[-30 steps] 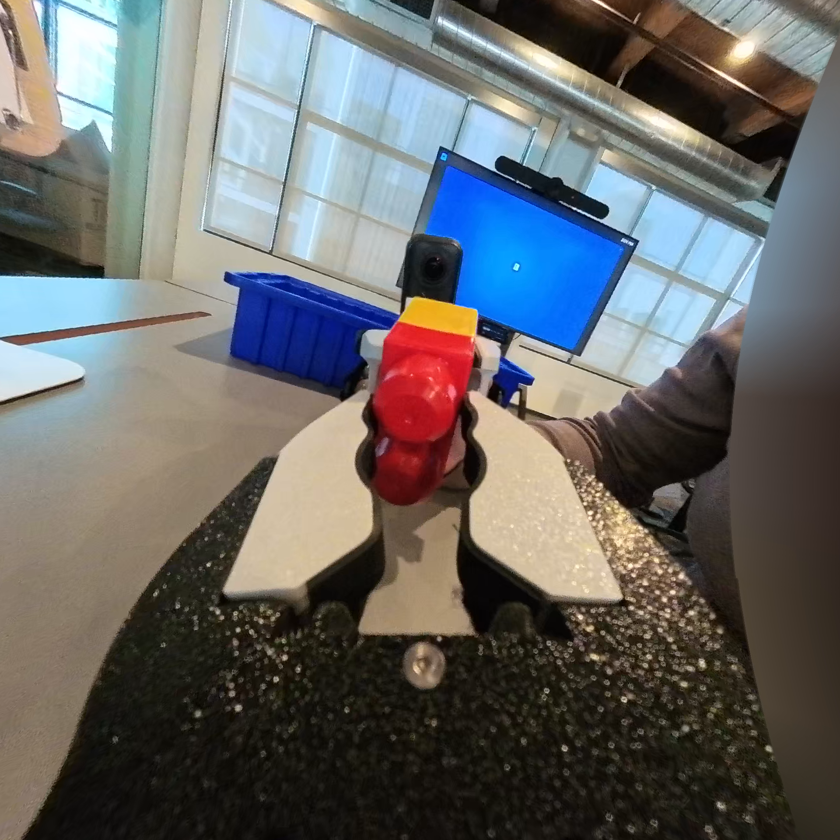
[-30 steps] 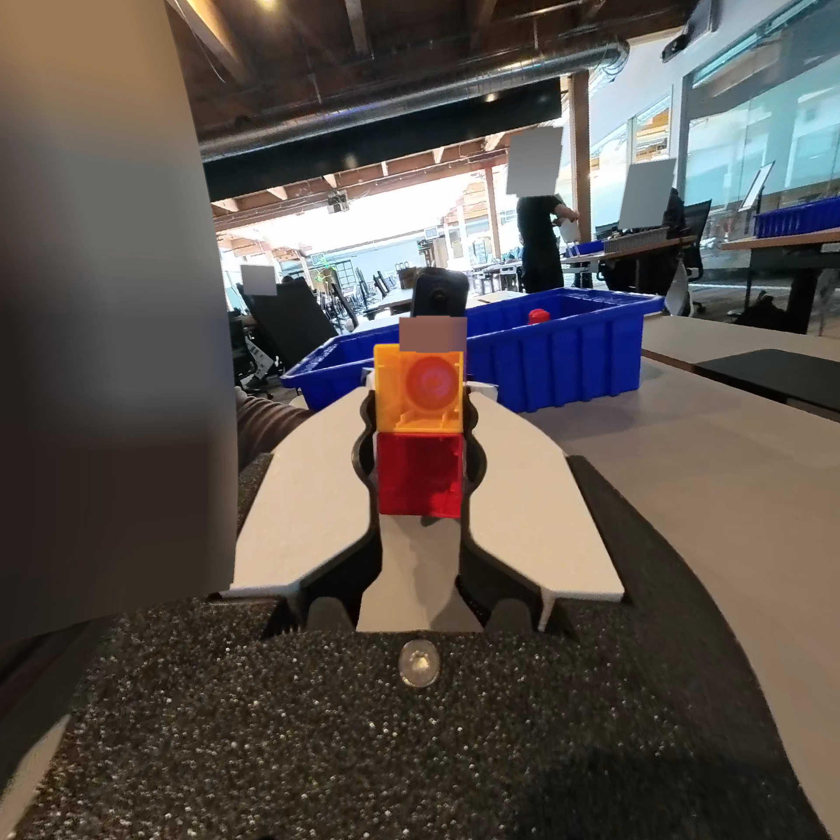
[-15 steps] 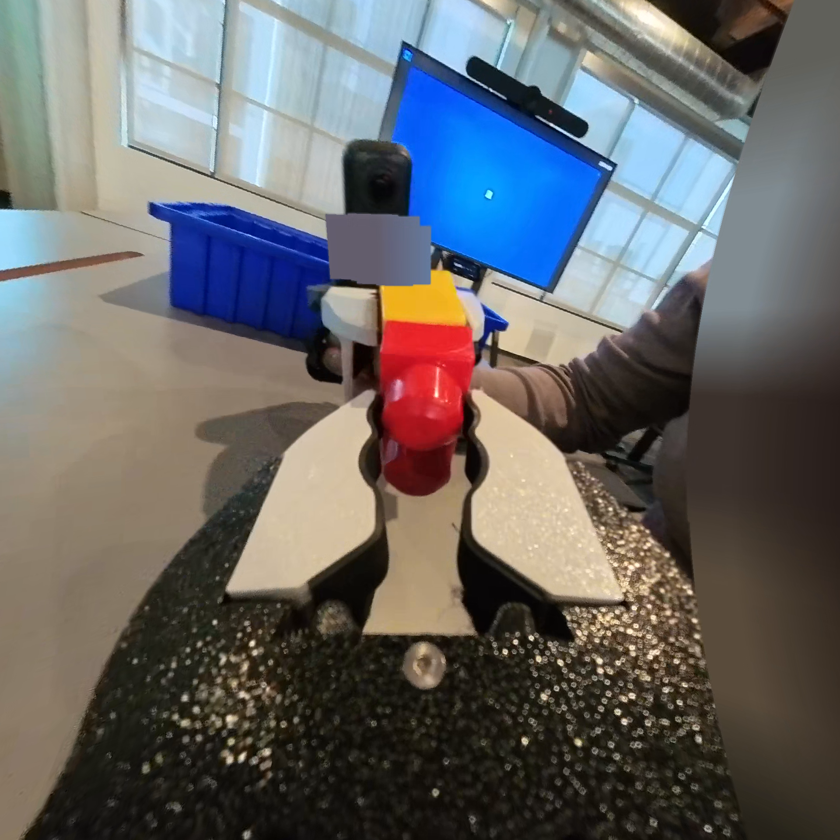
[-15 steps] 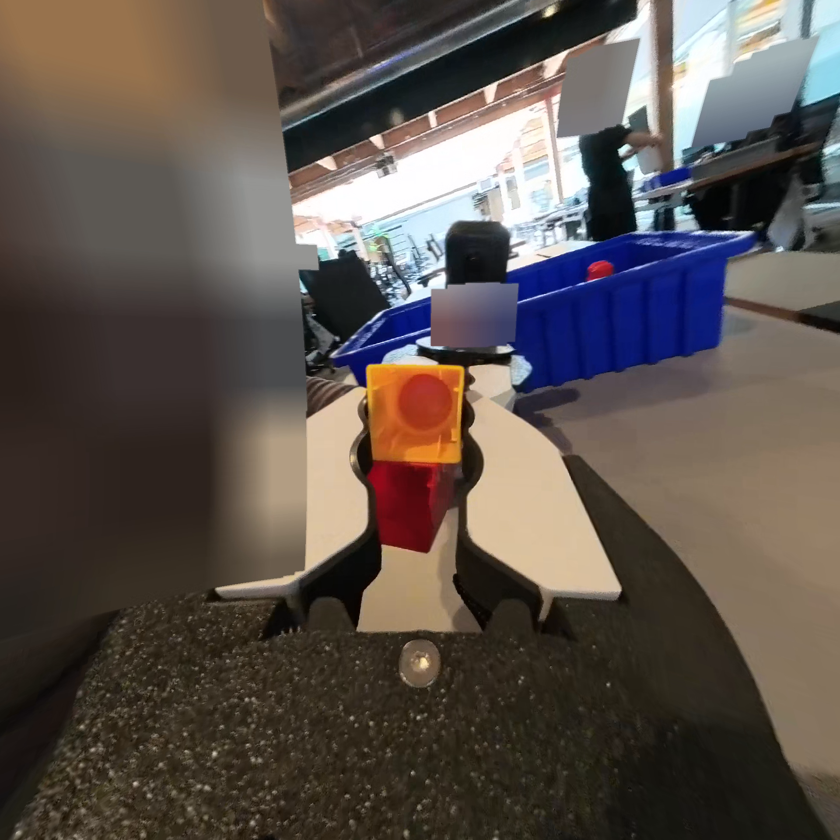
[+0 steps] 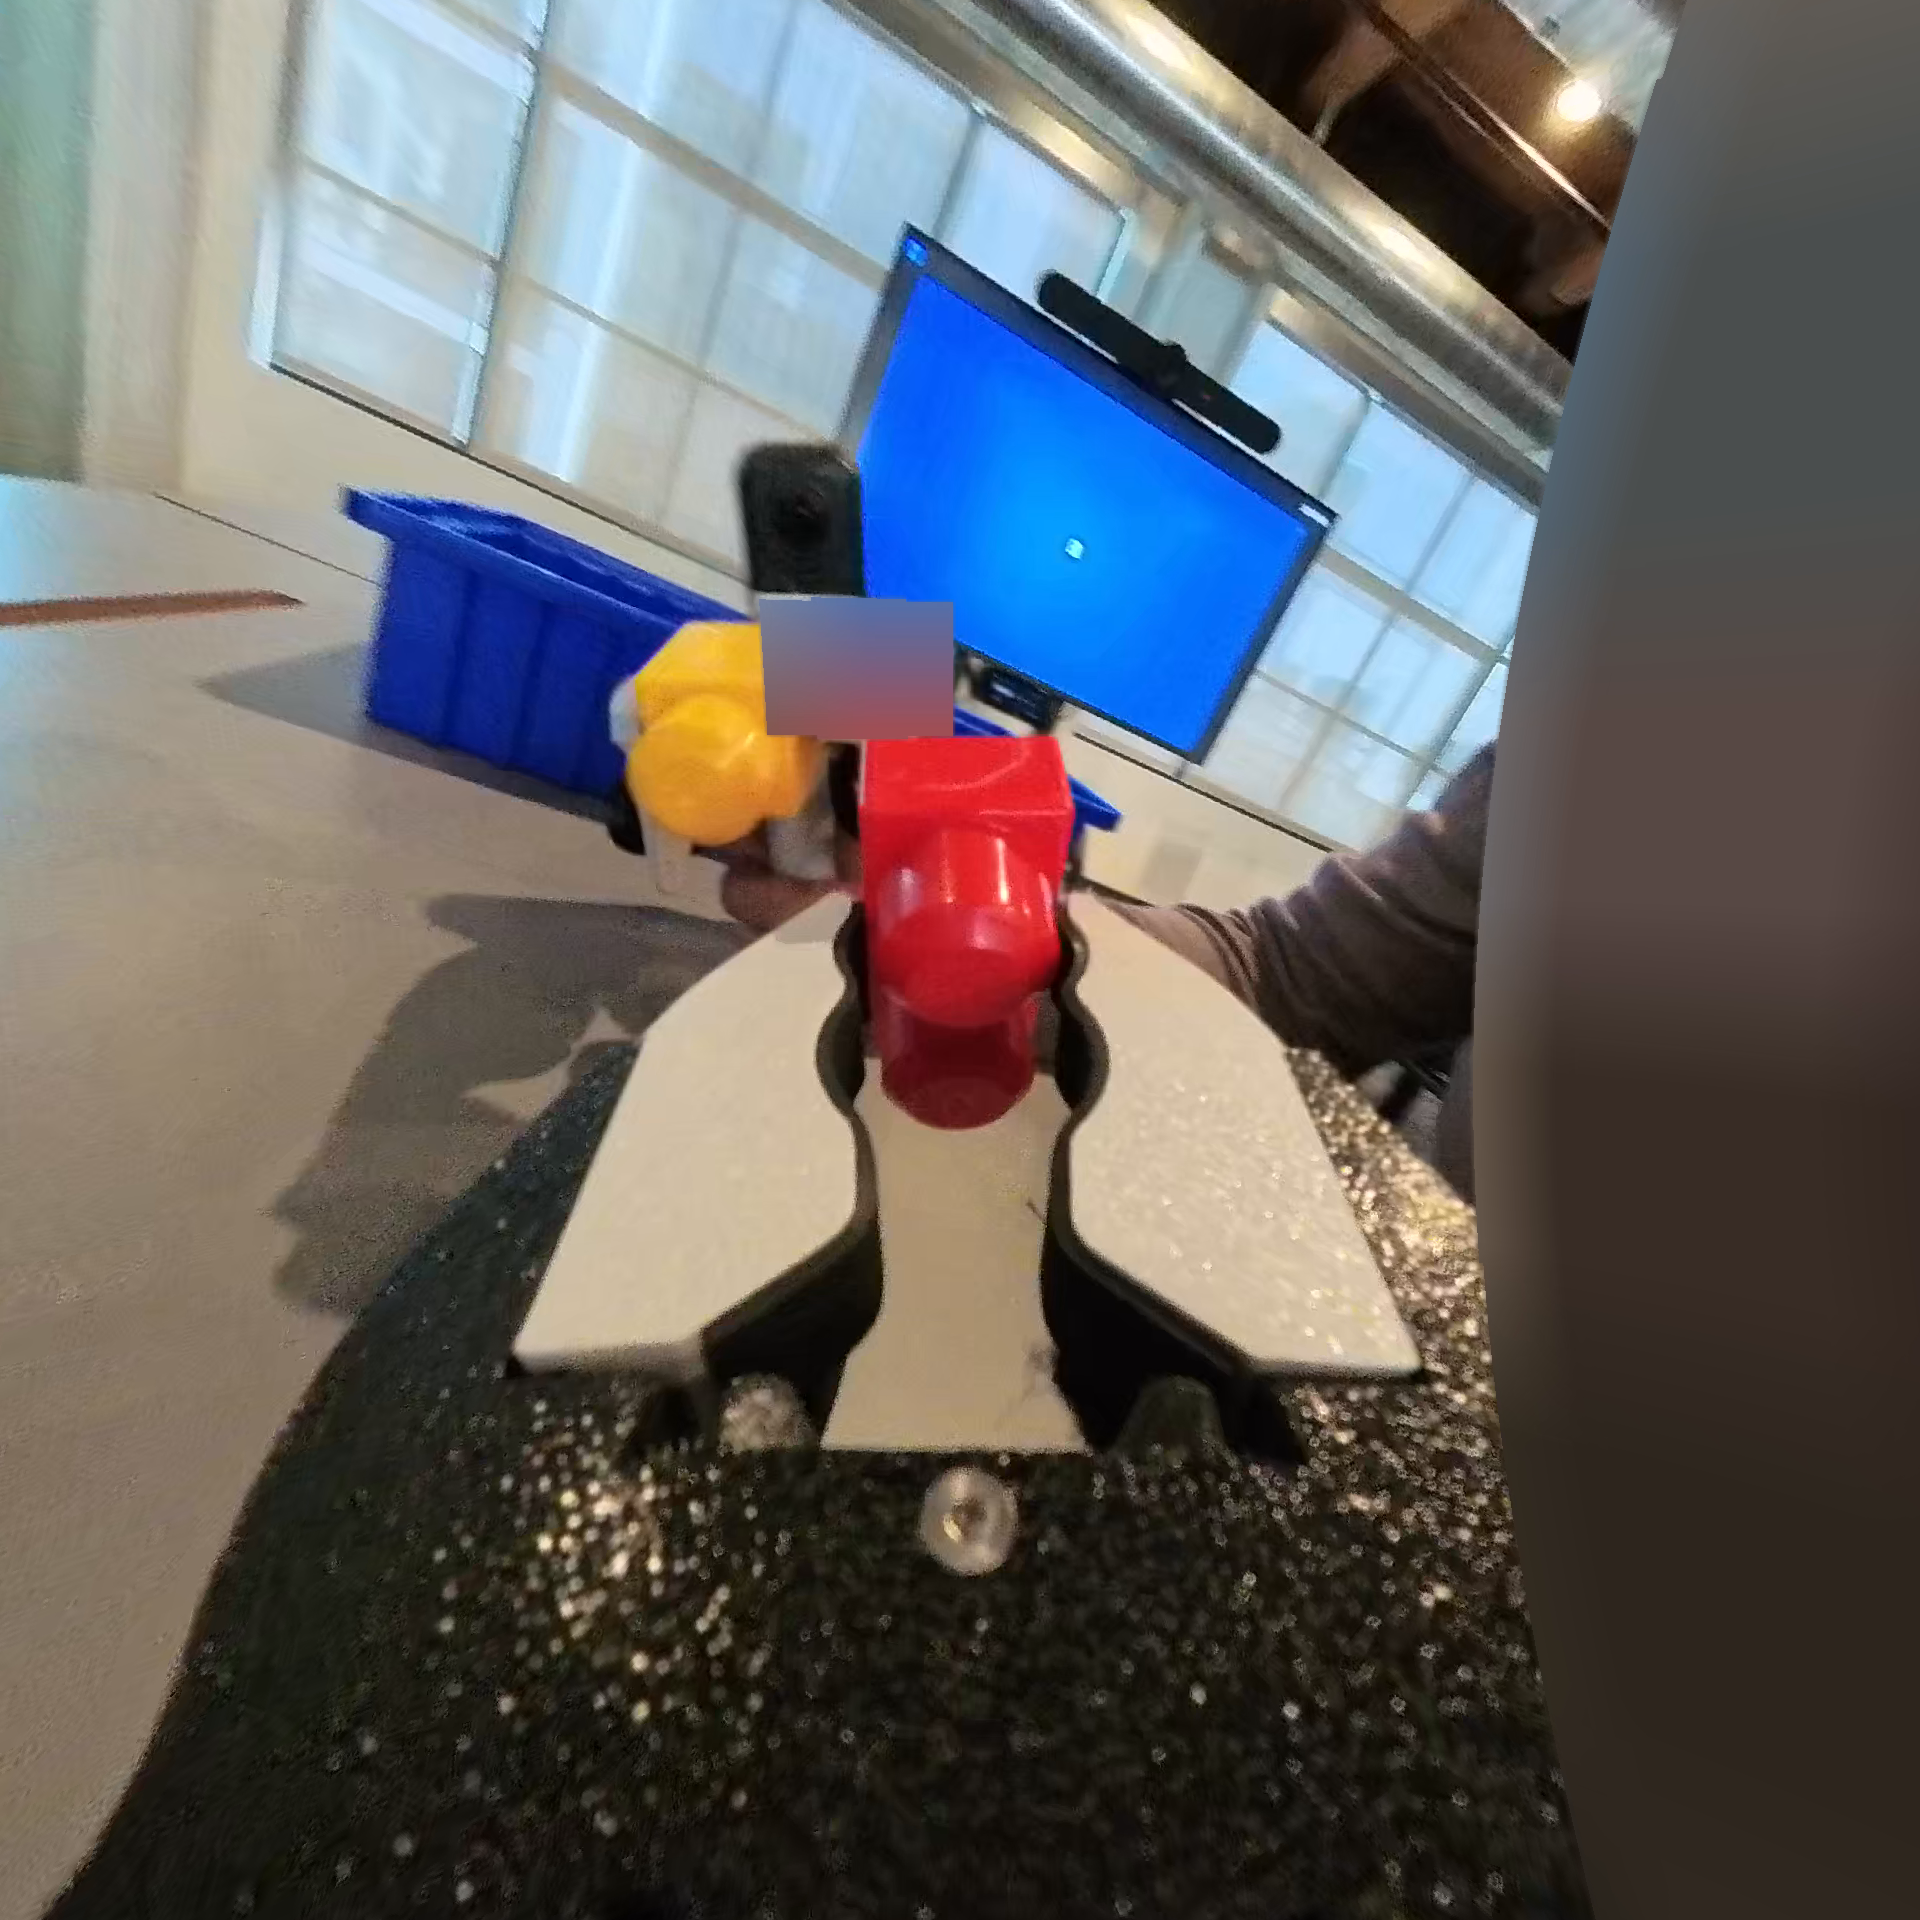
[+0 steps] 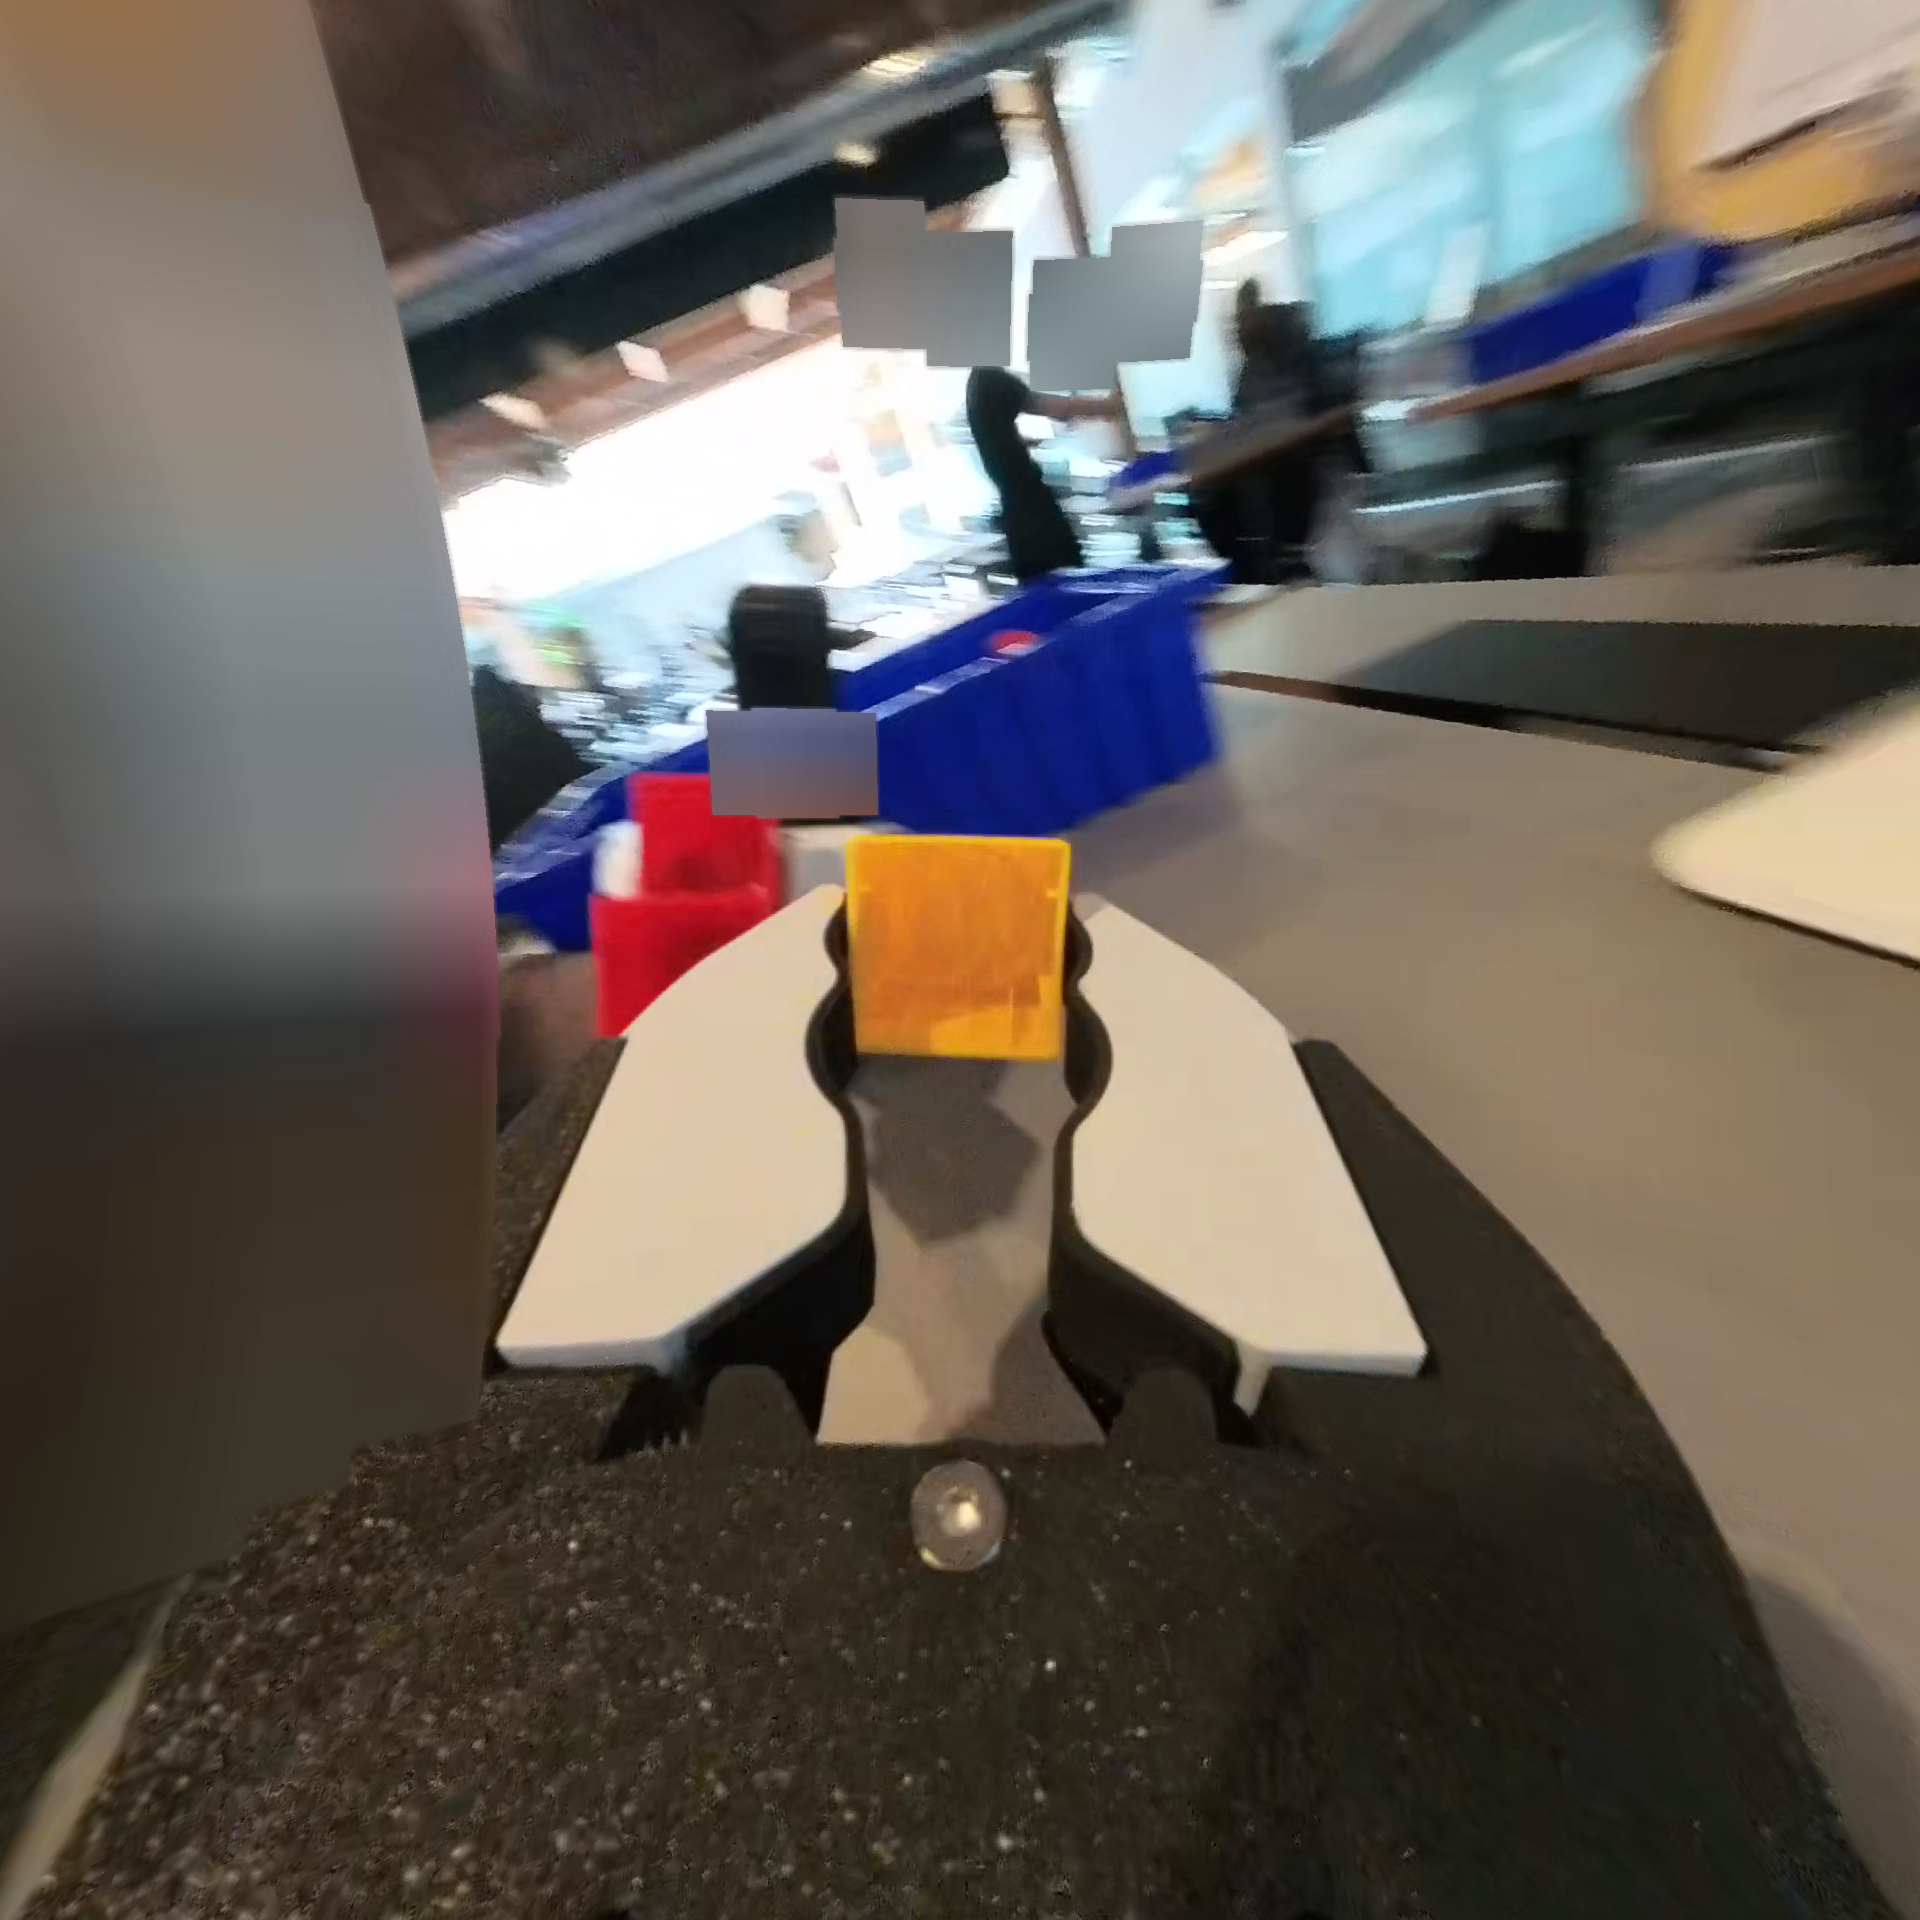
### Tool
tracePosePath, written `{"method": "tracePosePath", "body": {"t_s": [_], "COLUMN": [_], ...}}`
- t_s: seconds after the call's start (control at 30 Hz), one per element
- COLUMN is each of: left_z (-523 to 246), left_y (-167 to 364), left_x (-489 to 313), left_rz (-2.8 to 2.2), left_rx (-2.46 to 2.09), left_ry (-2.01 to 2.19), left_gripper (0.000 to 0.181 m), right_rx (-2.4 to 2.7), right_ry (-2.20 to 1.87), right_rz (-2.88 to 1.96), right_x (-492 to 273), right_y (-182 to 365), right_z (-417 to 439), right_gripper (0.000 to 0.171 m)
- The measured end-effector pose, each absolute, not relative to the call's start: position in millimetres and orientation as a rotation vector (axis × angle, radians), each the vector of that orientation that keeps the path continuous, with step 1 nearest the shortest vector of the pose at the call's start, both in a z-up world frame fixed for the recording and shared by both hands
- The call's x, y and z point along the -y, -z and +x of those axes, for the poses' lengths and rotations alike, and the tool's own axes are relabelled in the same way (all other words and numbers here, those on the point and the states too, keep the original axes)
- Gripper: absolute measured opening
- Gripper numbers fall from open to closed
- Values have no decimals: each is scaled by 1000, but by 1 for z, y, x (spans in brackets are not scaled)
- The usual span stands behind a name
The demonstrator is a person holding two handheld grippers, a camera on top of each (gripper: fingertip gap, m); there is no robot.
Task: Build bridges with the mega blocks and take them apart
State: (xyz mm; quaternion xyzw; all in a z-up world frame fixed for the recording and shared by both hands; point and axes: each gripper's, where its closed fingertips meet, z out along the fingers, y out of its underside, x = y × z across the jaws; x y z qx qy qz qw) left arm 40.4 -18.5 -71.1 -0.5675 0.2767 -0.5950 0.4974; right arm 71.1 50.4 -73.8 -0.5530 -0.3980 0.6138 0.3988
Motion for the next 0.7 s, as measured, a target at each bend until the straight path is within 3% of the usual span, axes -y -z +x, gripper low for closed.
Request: {"method": "tracePosePath", "body": {"t_s": [0.03,0.5,0.53,0.6,0.63,0.7], "left_z": [36,20,20,20,20,21], "left_y": [70,69,69,69,69,70], "left_x": [14,-6,-6,-7,-6,-6], "left_rz": [-1367,-1375,-1377,-1380,-1381,-1384], "left_rx": [-640,-510,-509,-509,-511,-520], "left_ry": [1406,1248,1251,1256,1259,1267], "left_gripper": [33,33,33,33,33,33], "right_rx": [992,1581,1646,1690,1702,1681], "right_ry": [-1455,-846,-853,-828,-841,-970], "right_rz": [-1455,-1670,-1657,-1659,-1658,-1596], "right_x": [-60,-42,-35,-31,-29,-20], "right_y": [81,164,169,175,175,163], "right_z": [73,64,64,63,63,60], "right_gripper": [36,37,43,86,99,97]}}
